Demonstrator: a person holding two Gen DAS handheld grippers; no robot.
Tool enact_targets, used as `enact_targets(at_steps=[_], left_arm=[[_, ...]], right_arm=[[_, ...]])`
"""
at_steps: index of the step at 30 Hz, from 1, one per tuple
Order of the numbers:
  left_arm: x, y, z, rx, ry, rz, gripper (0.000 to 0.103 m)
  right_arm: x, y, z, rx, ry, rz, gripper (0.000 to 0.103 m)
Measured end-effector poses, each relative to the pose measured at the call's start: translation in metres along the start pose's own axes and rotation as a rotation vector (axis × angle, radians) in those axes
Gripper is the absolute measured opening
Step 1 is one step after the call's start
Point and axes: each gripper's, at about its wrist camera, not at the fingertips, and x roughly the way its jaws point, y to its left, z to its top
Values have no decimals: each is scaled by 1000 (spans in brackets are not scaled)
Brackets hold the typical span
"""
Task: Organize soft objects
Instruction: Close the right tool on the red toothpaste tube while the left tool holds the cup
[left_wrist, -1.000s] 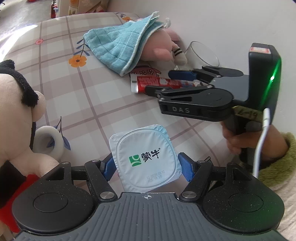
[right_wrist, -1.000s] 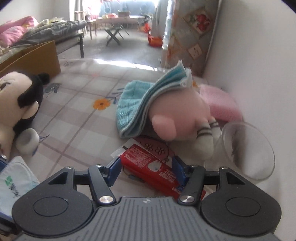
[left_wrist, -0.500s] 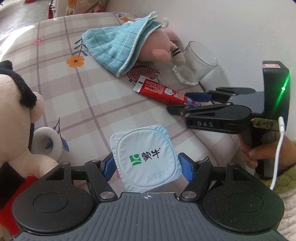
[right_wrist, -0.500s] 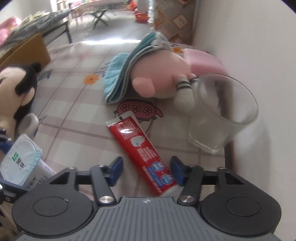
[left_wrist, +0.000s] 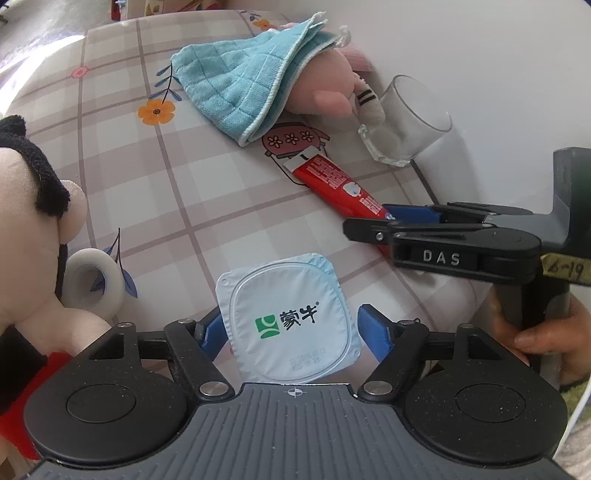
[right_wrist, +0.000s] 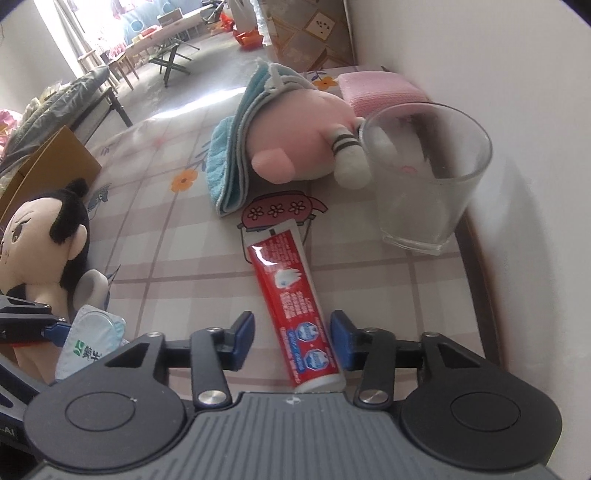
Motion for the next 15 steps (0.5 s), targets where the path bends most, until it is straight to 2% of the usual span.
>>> enact_targets(at_steps=[2,7,11,15], left_arm=[[2,-1,1,-6,7,12,75],[11,-4,2,-8,29,60,73],[12,-3,1,-22,19,65,70],[7,-2,-2,-24,-12,75,66]], right_arm=[[1,4,0,-9,-6,2,57],[5,14,-2,-56,-29,-29,57],[4,19,-8,-112,-56,-89,39],[1,13,-13,-83,-86,-75,36]])
